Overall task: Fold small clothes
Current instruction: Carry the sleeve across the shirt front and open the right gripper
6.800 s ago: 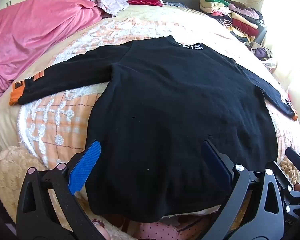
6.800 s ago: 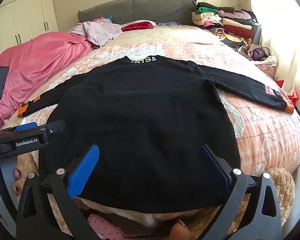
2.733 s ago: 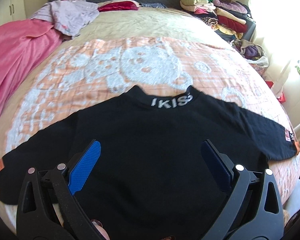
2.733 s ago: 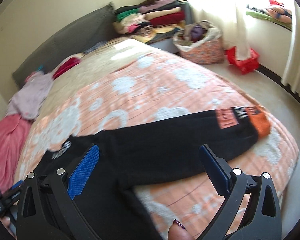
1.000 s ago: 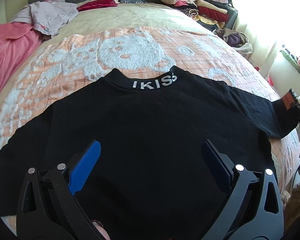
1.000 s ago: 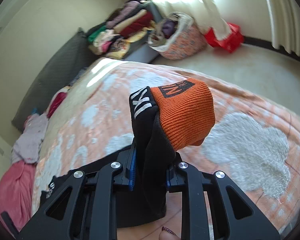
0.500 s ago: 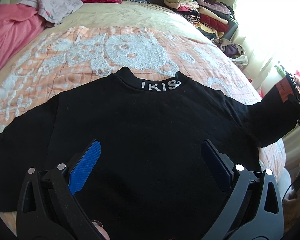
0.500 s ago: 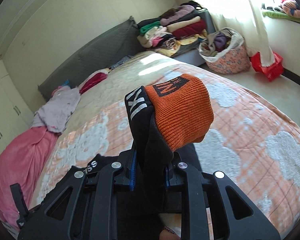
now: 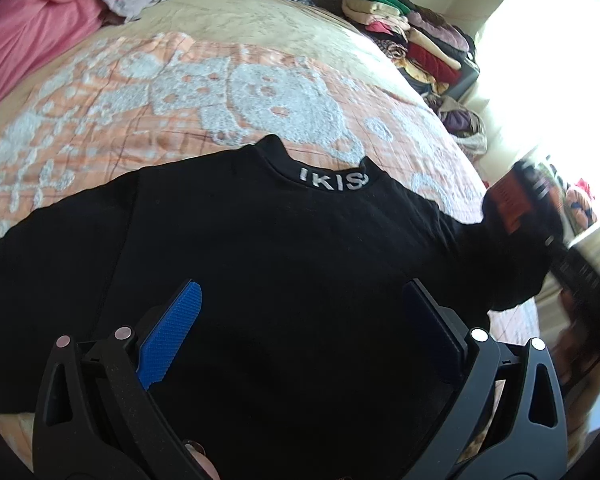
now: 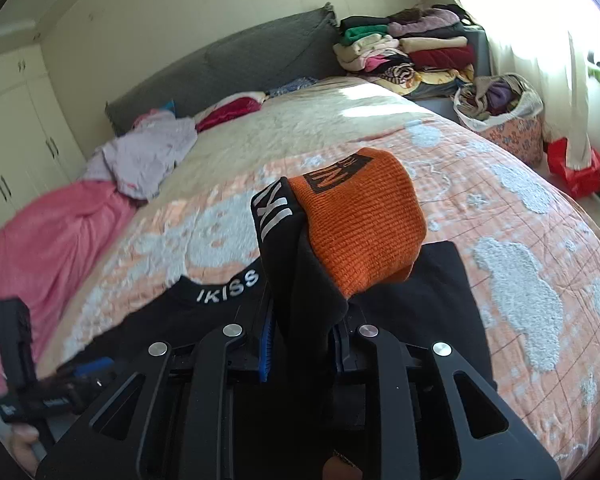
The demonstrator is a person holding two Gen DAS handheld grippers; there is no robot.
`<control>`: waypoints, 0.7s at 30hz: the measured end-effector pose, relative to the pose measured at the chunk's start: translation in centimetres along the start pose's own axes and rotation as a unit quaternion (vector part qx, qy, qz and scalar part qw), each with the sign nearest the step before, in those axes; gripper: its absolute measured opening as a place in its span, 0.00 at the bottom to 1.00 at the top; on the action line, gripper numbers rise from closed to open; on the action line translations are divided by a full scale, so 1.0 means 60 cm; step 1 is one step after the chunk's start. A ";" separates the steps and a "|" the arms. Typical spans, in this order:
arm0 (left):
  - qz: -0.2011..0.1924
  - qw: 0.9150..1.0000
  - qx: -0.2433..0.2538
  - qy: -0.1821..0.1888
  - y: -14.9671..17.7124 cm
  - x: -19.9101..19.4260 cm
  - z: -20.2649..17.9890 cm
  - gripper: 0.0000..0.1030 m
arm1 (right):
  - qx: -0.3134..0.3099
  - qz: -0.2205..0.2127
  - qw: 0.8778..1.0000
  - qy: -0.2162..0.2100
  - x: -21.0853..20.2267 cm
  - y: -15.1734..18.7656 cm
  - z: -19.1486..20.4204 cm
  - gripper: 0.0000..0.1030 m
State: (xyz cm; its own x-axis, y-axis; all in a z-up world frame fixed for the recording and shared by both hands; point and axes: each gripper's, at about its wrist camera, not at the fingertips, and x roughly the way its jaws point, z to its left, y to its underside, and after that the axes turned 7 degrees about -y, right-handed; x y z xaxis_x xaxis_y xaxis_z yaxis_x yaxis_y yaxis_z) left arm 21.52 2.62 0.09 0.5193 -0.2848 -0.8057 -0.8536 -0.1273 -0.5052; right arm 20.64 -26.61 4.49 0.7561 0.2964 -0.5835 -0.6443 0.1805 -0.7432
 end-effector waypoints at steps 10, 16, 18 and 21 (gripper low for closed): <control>0.009 0.998 -0.063 0.013 -0.010 -0.007 0.059 0.92 | -0.098 0.057 0.993 -0.016 0.077 0.088 0.107 0.45; 0.044 0.994 -0.088 0.053 -0.001 0.010 0.071 0.91 | -0.124 0.082 0.987 -0.067 0.065 0.123 0.138 0.57; 0.053 0.993 -0.089 0.058 0.006 0.016 0.068 0.92 | -0.114 0.082 0.986 -0.086 0.051 0.129 0.134 0.62; 0.063 0.991 -0.088 0.074 0.017 0.025 0.060 0.91 | -0.087 0.076 0.989 -0.090 0.027 0.137 0.117 0.64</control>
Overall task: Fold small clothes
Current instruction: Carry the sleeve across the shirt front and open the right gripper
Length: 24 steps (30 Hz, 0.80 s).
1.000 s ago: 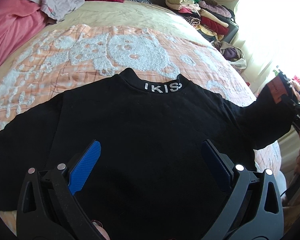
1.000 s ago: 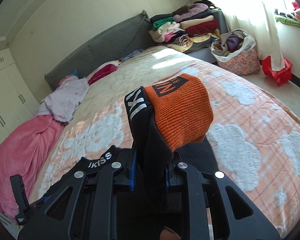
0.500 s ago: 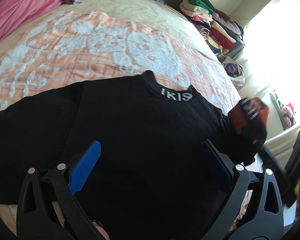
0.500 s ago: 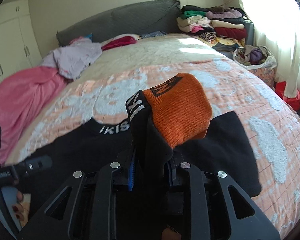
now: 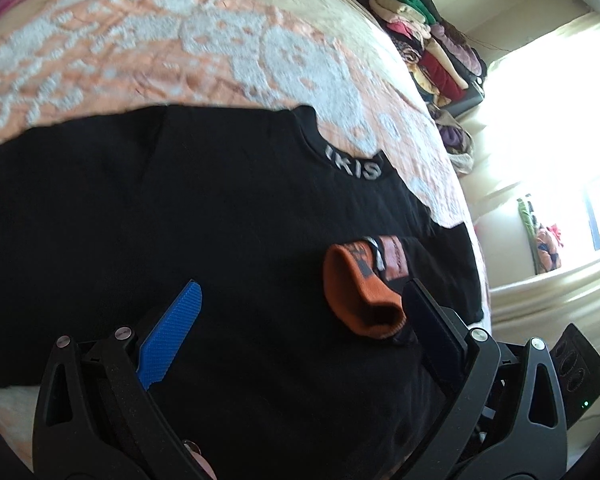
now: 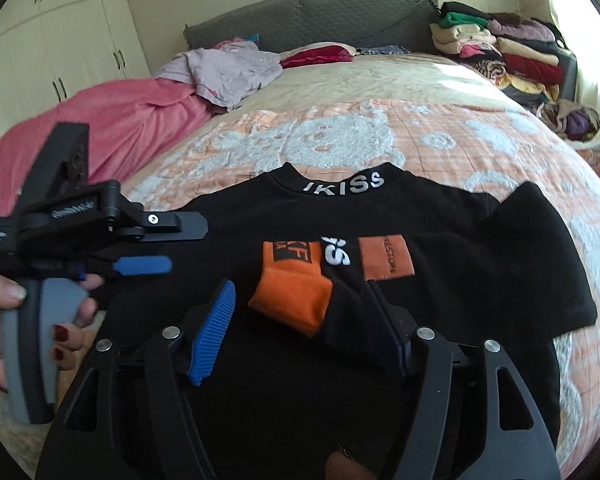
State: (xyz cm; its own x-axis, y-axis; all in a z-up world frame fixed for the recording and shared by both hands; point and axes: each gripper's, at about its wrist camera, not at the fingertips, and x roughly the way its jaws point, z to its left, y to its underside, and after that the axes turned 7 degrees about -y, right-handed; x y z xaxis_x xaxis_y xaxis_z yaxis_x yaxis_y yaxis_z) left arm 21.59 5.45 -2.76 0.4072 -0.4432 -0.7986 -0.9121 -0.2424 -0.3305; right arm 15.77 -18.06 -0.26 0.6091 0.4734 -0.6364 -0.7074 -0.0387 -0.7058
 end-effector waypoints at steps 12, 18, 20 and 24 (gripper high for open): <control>0.052 0.995 -0.002 0.084 0.042 0.063 -0.062 0.72 | 0.102 -0.050 0.989 0.089 -0.101 0.047 -0.103 0.67; 0.041 0.995 -0.023 0.086 0.042 0.090 -0.064 0.58 | 0.111 -0.052 0.987 0.107 -0.118 0.061 -0.119 0.67; 0.038 0.995 -0.024 0.084 0.042 0.095 -0.063 0.39 | 0.115 -0.051 0.986 0.110 -0.120 0.066 -0.124 0.67; 0.030 0.995 -0.002 0.090 0.042 0.095 -0.065 0.10 | 0.121 -0.046 0.985 0.114 -0.119 0.072 -0.132 0.67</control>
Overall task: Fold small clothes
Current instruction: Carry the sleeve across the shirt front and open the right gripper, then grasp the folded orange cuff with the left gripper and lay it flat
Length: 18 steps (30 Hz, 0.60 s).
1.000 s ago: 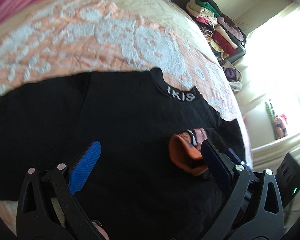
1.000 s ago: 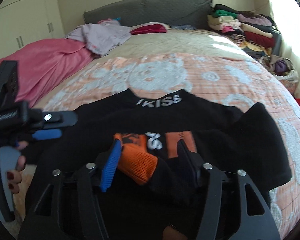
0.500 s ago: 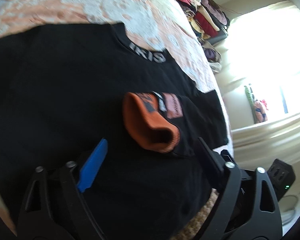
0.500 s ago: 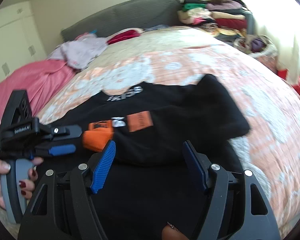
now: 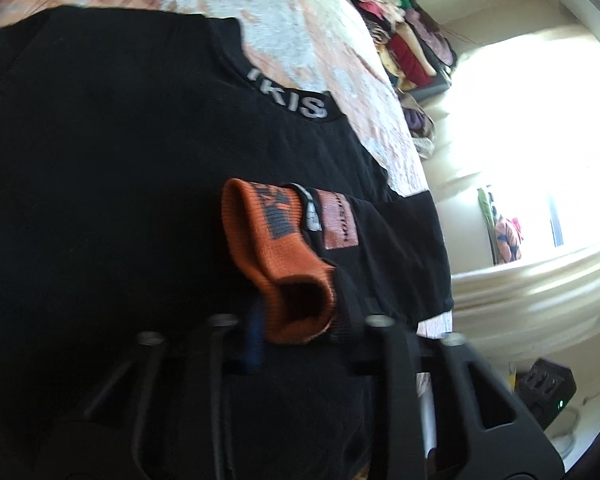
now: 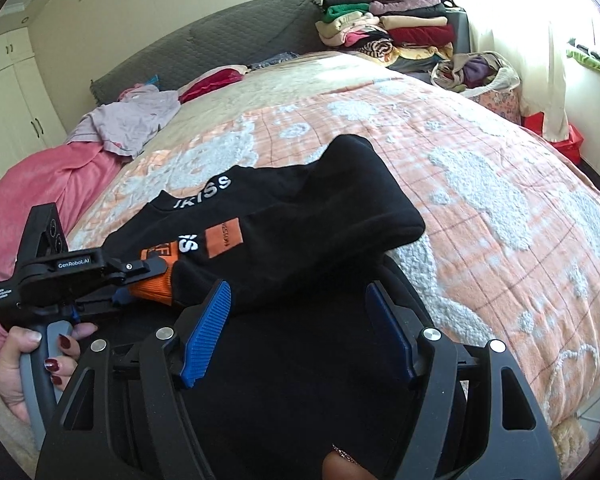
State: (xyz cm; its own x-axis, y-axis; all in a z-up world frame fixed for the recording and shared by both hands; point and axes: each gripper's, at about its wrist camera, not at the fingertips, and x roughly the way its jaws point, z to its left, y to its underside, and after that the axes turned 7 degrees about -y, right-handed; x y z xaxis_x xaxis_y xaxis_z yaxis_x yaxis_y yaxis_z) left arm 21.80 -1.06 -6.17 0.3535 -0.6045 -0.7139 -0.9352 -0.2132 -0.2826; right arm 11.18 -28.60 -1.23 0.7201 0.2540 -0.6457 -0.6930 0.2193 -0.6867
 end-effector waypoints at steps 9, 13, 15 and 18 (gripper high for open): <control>-0.082 0.991 0.095 -0.045 -0.004 -0.083 -0.047 0.07 | 0.011 -0.005 1.000 -0.002 -0.008 -0.004 -0.016 0.67; -0.114 0.986 0.096 -0.068 -0.013 -0.134 -0.031 0.07 | 0.018 -0.008 1.000 -0.003 -0.010 -0.005 -0.023 0.67; -0.117 0.986 0.091 -0.071 -0.013 -0.145 -0.023 0.07 | 0.020 -0.008 1.000 -0.004 -0.011 -0.004 -0.026 0.67; -0.109 0.987 0.087 -0.085 -0.010 -0.147 -0.002 0.07 | 0.022 -0.006 1.000 -0.003 -0.008 -0.003 -0.028 0.67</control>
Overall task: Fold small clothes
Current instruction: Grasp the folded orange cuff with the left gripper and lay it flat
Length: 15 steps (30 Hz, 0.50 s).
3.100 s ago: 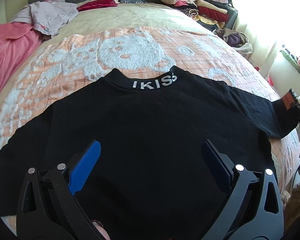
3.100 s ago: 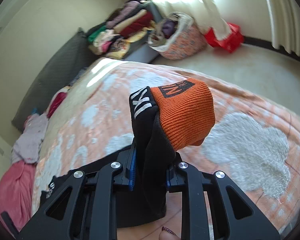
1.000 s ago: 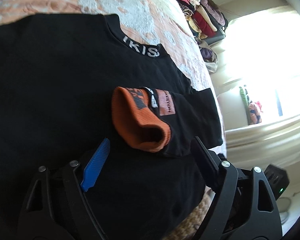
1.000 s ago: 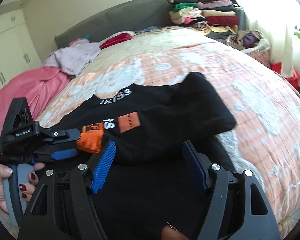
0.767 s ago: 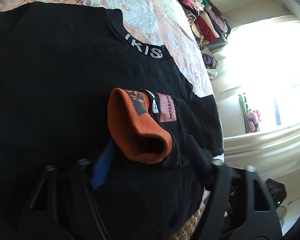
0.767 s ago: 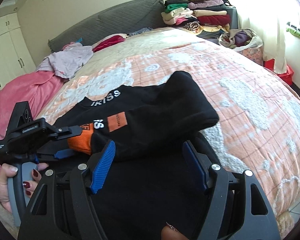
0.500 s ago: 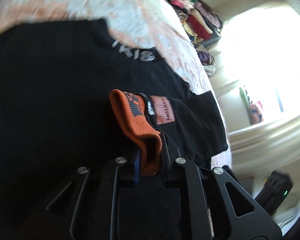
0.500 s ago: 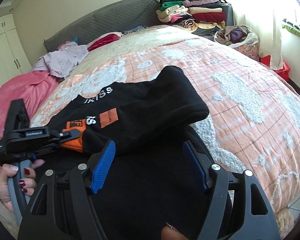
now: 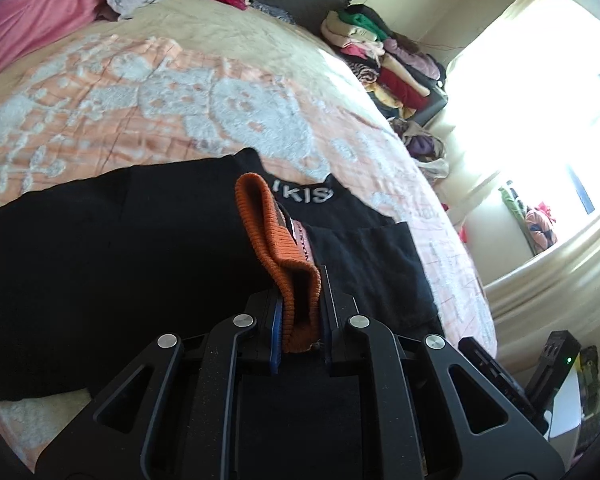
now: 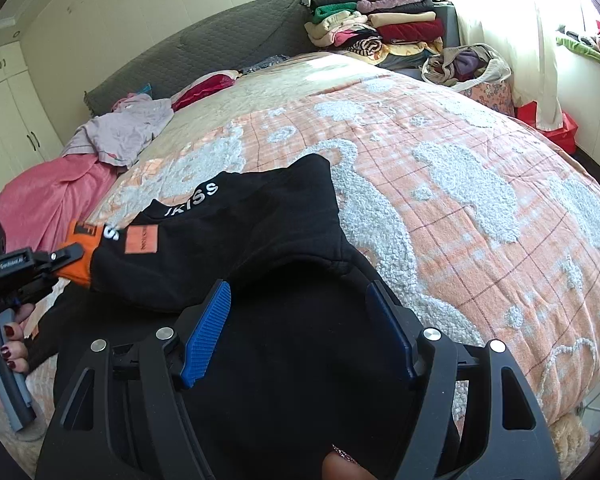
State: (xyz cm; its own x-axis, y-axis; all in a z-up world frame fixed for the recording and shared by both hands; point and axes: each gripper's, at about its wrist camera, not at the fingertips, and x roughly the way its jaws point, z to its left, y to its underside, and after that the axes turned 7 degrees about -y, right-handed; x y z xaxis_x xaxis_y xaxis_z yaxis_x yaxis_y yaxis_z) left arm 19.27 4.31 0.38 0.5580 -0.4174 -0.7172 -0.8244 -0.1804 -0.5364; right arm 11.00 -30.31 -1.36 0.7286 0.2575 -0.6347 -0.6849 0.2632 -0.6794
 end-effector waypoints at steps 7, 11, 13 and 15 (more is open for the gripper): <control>0.014 1.000 -0.005 -0.015 0.020 0.010 0.017 0.07 | -0.004 0.002 1.000 0.009 0.001 -0.001 0.000 0.67; 0.010 1.000 -0.015 -0.017 0.019 0.004 0.033 0.07 | -0.006 0.004 1.000 0.012 0.003 -0.001 0.000 0.67; 0.007 1.000 -0.022 -0.020 0.016 0.002 0.041 0.07 | -0.010 0.005 1.000 0.015 0.003 -0.001 0.000 0.67; 0.014 0.999 -0.027 -0.023 0.014 0.003 0.049 0.09 | -0.015 0.007 1.000 0.019 0.004 -0.002 0.002 0.67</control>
State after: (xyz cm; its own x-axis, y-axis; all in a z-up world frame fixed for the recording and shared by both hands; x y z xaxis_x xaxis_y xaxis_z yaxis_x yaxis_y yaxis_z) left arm 18.96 6.68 -1.52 0.5370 -0.3816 -0.7523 -0.8432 -0.2168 -0.4920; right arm 11.28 -30.16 -1.38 0.7188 0.2259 -0.6575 -0.6952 0.2323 -0.6803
